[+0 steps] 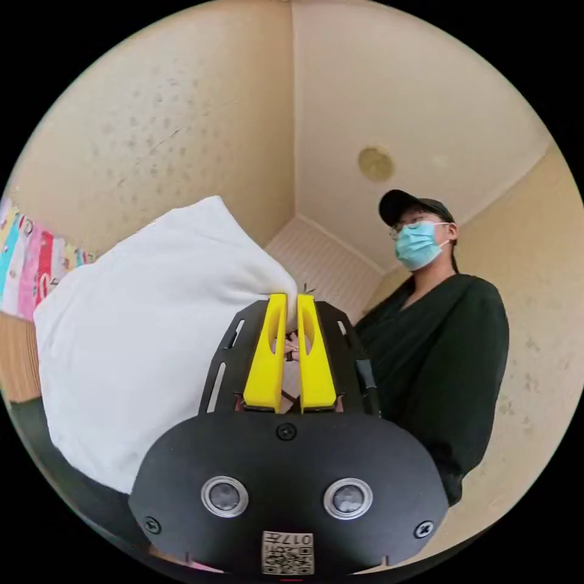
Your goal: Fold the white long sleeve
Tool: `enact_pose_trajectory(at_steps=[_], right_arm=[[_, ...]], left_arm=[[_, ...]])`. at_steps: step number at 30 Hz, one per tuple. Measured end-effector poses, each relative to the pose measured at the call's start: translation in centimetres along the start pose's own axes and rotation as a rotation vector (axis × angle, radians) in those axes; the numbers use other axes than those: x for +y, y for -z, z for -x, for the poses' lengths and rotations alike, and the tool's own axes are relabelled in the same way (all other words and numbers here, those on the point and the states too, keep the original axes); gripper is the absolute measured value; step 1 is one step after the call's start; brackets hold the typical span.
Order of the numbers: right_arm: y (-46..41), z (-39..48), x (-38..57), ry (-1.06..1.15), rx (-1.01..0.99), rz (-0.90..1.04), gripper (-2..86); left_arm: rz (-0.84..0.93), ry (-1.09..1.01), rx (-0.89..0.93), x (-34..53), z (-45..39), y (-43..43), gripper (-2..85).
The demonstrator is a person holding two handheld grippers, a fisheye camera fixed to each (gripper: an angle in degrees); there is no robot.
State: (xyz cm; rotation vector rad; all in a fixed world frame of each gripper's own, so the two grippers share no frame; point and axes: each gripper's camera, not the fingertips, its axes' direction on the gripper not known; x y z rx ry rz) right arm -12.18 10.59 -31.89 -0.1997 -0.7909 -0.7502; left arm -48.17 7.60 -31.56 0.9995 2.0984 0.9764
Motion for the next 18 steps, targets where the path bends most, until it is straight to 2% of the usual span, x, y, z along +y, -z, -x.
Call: enact_pose_trajectory(at_steps=[3,5,8,10,12,15,18], right_arm=[[-1.1,4.2,-2.8,0.170,-0.106,-0.025,14.7],[-0.2,6.8,-3.7,0.288,-0.234,-0.097,15.1],[2.5,7.8,-2.4,0.409,-0.415,-0.225,15.8],[3.1,7.8,-1.2,0.440,-0.448,-0.219,16.4],[2.4,7.8,-0.1,0.440,-0.431,-0.133,17.0],[-0.9,8.4,2.1,0.432,-0.364,0.036,17.1],[-3.7,8.8,4.1,0.422,-0.404,0.102,8.5]], left_arm=[[0.025,-0.264,0.306,-1.2,-7.4,-3.8,3.2],[-0.027,-0.458,0.613,-0.8,-11.7,-6.0,2.6],[-0.197,-0.512,0.942,1.3,-13.1,-8.8,2.2],[-0.275,-0.468,1.076,3.1,-12.9,-11.4,2.1],[-0.294,-0.427,1.157,4.9,-13.2,-14.6,2.0],[-0.214,-0.370,1.214,7.4,-14.4,-20.5,2.1],[-0.089,-0.309,1.216,9.6,-15.3,-26.3,2.3]])
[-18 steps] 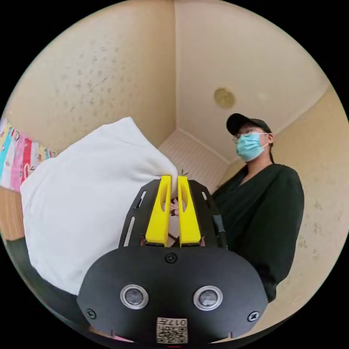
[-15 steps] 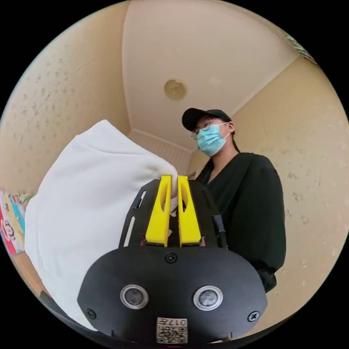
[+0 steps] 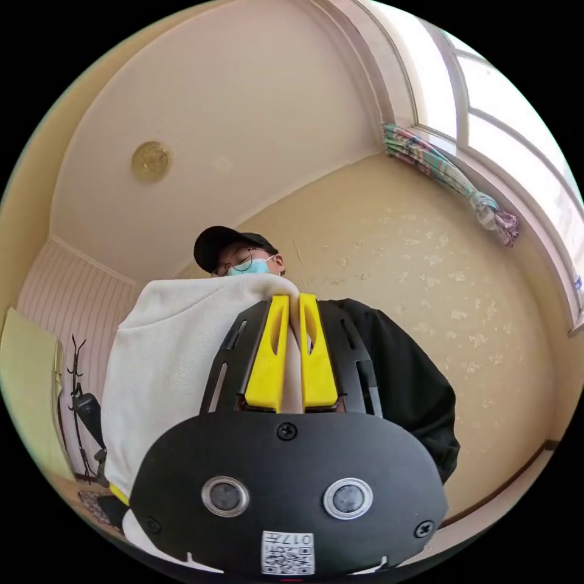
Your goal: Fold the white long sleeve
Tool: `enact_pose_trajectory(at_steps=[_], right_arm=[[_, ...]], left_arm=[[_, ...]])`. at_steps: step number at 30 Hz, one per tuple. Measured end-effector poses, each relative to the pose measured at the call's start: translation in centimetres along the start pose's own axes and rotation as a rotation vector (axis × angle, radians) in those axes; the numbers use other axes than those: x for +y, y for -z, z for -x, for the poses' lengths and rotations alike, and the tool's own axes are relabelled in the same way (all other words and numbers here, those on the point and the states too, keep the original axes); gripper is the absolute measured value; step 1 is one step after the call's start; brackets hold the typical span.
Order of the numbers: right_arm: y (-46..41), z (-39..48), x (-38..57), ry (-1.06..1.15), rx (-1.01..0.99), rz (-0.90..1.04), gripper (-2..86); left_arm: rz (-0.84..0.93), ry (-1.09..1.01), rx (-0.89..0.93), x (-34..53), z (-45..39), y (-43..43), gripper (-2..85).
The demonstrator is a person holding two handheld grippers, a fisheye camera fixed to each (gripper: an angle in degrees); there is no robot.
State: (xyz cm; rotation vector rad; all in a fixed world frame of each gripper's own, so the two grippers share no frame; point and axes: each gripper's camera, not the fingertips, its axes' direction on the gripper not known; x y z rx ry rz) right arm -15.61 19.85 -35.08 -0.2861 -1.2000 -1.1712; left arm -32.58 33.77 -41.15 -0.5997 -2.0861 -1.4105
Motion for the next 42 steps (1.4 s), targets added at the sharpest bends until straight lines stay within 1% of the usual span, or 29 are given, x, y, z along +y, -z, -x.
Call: enact_pose_trajectory(at_steps=[1,2,3,4,5,6,8,9,11,12,13,14,16,18,20,24,26,27,29,30,31,32,34,35,36,37,39,41,42], right_arm=[[0.0,0.3,0.5,0.010,0.025,-0.030,5.4],[1.0,0.8,1.0,0.001,0.122,-0.109,3.8],[1.7,1.1,1.2,-0.006,0.167,-0.150,3.3],[3.1,1.8,1.1,-0.027,0.243,-0.191,2.5],[4.3,2.9,0.9,-0.046,0.375,-0.246,2.1],[4.9,3.7,0.9,-0.050,0.446,-0.278,1.9],[6.3,7.0,0.2,0.018,0.653,-0.357,1.8],[6.4,7.8,0.0,0.045,0.692,-0.357,1.9],[5.3,9.7,-1.4,0.100,0.877,-0.286,2.3],[4.8,10.0,-1.7,0.100,0.931,-0.269,2.5],[3.9,10.2,-2.2,0.086,1.001,-0.264,2.8],[3.2,9.9,-2.4,0.075,1.018,-0.257,3.2],[1.8,9.2,-2.8,0.057,1.016,-0.216,3.6],[0.2,9.0,-3.0,0.048,1.084,-0.195,3.8],[-1.1,9.4,-3.5,0.080,1.181,-0.155,4.0],[-1.4,9.7,-4.4,0.116,1.155,-0.149,4.3],[-1.5,10.5,-5.1,0.143,1.201,-0.156,4.4],[-1.5,10.7,-5.2,0.154,1.201,-0.155,4.4],[-1.0,11.5,-5.3,0.207,1.167,-0.172,4.6],[-0.8,11.7,-5.3,0.214,1.151,-0.176,4.6],[-0.2,11.7,-5.2,0.209,1.134,-0.183,4.8],[0.4,11.3,-5.1,0.191,1.147,-0.180,5.0],[1.6,9.9,-4.5,0.143,1.189,-0.180,5.3],[2.7,8.6,-4.0,0.096,1.178,-0.173,5.7],[3.3,7.8,-3.7,0.077,1.154,-0.166,5.9],[4.2,6.3,-2.9,0.044,1.083,-0.148,6.7],[5.5,4.2,-1.3,0.015,0.938,-0.155,8.7],[6.8,2.3,1.7,0.023,0.686,-0.209,12.0],[7.0,1.8,2.5,0.020,0.630,-0.229,12.7]], left_arm=[[0.021,0.024,-0.004,1.1,1.1,-0.9,2.4],[0.048,0.039,-0.017,2.0,1.6,-1.6,2.6],[0.067,0.053,-0.041,2.3,1.7,-1.8,2.8],[0.113,0.106,-0.145,2.8,1.8,-2.1,3.2],[0.156,0.165,-0.284,3.3,1.5,-2.2,3.5],[0.179,0.201,-0.367,3.6,1.3,-2.2,3.6],[0.271,0.365,-0.741,5.4,0.3,-2.1,4.0],[0.293,0.400,-0.845,6.0,0.0,-2.1,4.3],[0.368,0.540,-1.310,9.0,-0.9,-2.0,5.9],[0.367,0.573,-1.406,9.9,-1.0,-1.9,6.3],[0.341,0.626,-1.540,11.7,-0.9,-1.6,7.3],[0.306,0.647,-1.592,13.5,-0.4,-1.5,9.0],[0.253,0.668,-1.597,16.0,1.2,-1.8,12.2],[0.250,0.694,-1.570,18.2,3.9,-2.8,14.6],[0.326,0.673,-1.464,20.7,8.9,-5.9,16.1],[0.459,0.660,-1.441,24.2,17.2,-10.7,17.5],[0.554,0.638,-1.501,26.7,22.4,-13.3,18.0],[0.584,0.632,-1.530,27.4,23.5,-13.8,17.8],[0.703,0.626,-1.697,29.9,27.4,-14.8,15.8],[0.724,0.624,-1.731,30.4,28.0,-14.8,14.9],[0.734,0.621,-1.774,31.1,28.7,-14.7,7.4],[0.660,0.587,-1.771,31.1,28.3,-14.7,3.3],[0.537,0.521,-1.685,30.4,27.0,-14.5,2.5],[0.477,0.462,-1.629,29.7,26.0,-14.4,2.2],[0.459,0.437,-1.600,29.4,25.7,-14.4,2.1],[0.419,0.398,-1.539,28.6,25.3,-14.3,1.8],[0.355,0.400,-1.510,27.5,25.3,-13.6,1.6],[0.322,0.391,-1.436,26.6,25.7,-13.2,1.4],[0.324,0.385,-1.422,26.4,25.8,-13.3,1.4]])
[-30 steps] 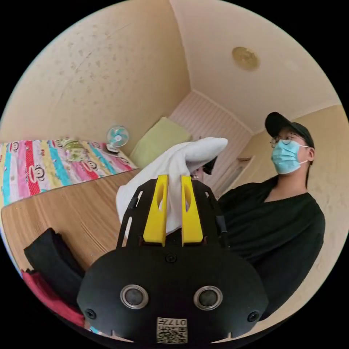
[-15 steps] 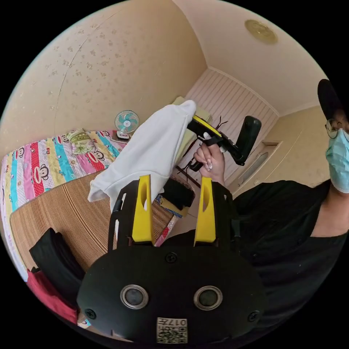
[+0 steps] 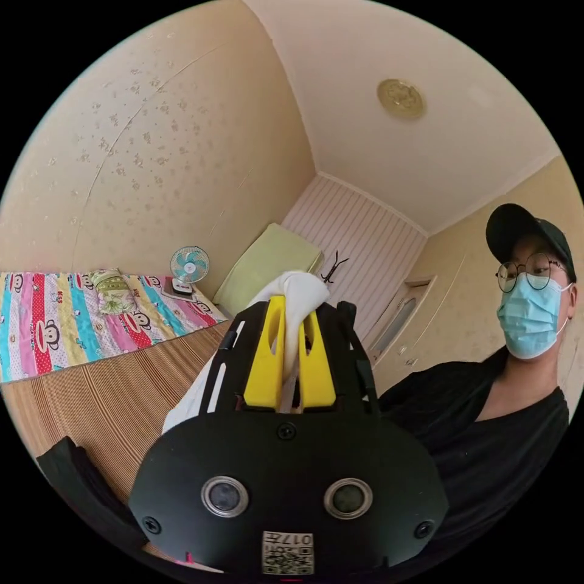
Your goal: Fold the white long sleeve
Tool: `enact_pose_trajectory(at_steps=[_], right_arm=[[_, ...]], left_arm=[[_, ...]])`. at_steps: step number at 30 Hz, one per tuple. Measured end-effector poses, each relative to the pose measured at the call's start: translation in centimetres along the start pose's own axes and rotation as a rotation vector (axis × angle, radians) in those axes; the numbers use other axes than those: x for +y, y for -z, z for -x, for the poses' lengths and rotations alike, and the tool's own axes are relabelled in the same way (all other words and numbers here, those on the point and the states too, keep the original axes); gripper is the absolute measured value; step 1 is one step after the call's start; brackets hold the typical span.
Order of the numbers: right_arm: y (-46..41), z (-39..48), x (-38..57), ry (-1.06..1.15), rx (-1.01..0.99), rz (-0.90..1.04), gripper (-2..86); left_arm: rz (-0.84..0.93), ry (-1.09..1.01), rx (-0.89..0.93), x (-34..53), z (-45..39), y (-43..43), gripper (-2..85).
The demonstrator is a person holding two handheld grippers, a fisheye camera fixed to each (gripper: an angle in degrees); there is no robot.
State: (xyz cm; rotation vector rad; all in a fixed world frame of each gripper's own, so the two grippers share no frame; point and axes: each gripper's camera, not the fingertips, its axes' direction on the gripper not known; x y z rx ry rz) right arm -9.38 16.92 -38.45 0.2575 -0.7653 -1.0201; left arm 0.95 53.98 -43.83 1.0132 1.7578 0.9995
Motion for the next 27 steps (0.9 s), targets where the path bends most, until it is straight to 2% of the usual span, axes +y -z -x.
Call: enact_pose_trajectory(at_steps=[2,3,8,12,16,18,20,23,27], right_arm=[[-0.1,-1.8,3.7,-0.045,-0.153,-0.036,13.9],[-0.3,-2.2,4.7,-0.057,-0.162,-0.032,14.0],[-5.0,-5.6,11.4,-0.139,-0.017,0.130,17.2],[-10.5,-7.1,10.2,-0.117,-0.114,0.217,17.4],[-13.4,-9.2,5.3,-0.165,-0.057,0.137,16.3],[-13.3,-10.1,3.3,-0.129,-0.096,0.129,15.3],[-13.3,-10.2,1.8,0.026,-0.310,0.169,14.6],[-13.1,-12.1,1.6,0.036,-0.559,0.225,16.9],[-11.9,-13.5,2.8,-0.007,-0.550,0.082,17.2]], left_arm=[[0.005,-0.070,0.010,-0.6,-1.5,0.3,1.1],[0.009,-0.088,0.001,-0.8,-2.0,0.4,0.9],[0.007,-0.263,-0.032,-1.6,-7.0,3.9,0.2],[-0.013,-0.336,-0.048,-2.3,-9.7,6.7,0.1],[-0.036,-0.364,-0.049,-2.7,-11.1,9.7,0.4],[-0.060,-0.350,-0.029,-2.7,-10.9,11.5,0.8],[-0.108,-0.321,-0.013,-2.7,-10.4,14.3,1.4],[-0.140,-0.296,-0.064,-2.9,-9.7,17.5,2.1],[-0.136,-0.251,-0.063,-3.8,-8.1,19.4,2.6]])
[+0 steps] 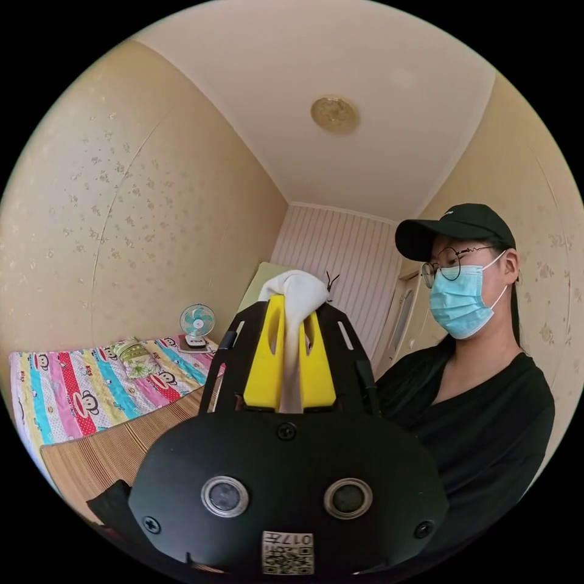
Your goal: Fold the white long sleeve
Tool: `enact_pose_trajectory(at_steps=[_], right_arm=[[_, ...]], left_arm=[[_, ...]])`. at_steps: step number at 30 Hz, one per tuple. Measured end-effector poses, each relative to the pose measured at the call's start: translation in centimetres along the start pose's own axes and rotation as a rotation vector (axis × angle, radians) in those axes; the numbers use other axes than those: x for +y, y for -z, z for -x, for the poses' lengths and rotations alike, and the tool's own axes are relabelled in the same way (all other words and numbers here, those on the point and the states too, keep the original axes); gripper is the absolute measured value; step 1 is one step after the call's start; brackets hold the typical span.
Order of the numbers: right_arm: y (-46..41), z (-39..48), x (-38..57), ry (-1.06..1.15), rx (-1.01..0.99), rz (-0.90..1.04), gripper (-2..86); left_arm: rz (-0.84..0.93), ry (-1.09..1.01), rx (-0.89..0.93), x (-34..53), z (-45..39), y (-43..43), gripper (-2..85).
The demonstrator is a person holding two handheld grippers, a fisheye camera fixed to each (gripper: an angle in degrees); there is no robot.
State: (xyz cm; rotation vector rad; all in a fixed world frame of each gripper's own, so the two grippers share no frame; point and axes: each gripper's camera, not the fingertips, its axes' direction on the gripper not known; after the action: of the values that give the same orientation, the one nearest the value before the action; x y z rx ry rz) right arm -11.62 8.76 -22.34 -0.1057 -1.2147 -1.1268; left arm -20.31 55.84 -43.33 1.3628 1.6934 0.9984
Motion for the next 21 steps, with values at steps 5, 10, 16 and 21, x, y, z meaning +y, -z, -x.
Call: enact_pose_trajectory(at_steps=[5,10,16,21], right_arm=[[-6.7,-1.3,1.1,-0.076,-0.092,0.189,12.3],[-3.6,-0.7,0.8,-0.238,0.231,0.044,6.3],[10.0,6.7,-1.2,-0.081,0.231,-0.256,5.2],[13.9,12.9,-2.1,0.092,0.275,-0.056,4.9]], left_arm=[[0.023,0.061,0.054,-1.8,3.2,0.4,3.1],[0.082,0.049,-0.016,-4.5,5.0,4.0,3.3],[0.194,0.111,-0.209,-5.0,7.8,12.5,3.2],[0.385,0.234,-0.194,-1.0,10.0,13.9,2.9]])
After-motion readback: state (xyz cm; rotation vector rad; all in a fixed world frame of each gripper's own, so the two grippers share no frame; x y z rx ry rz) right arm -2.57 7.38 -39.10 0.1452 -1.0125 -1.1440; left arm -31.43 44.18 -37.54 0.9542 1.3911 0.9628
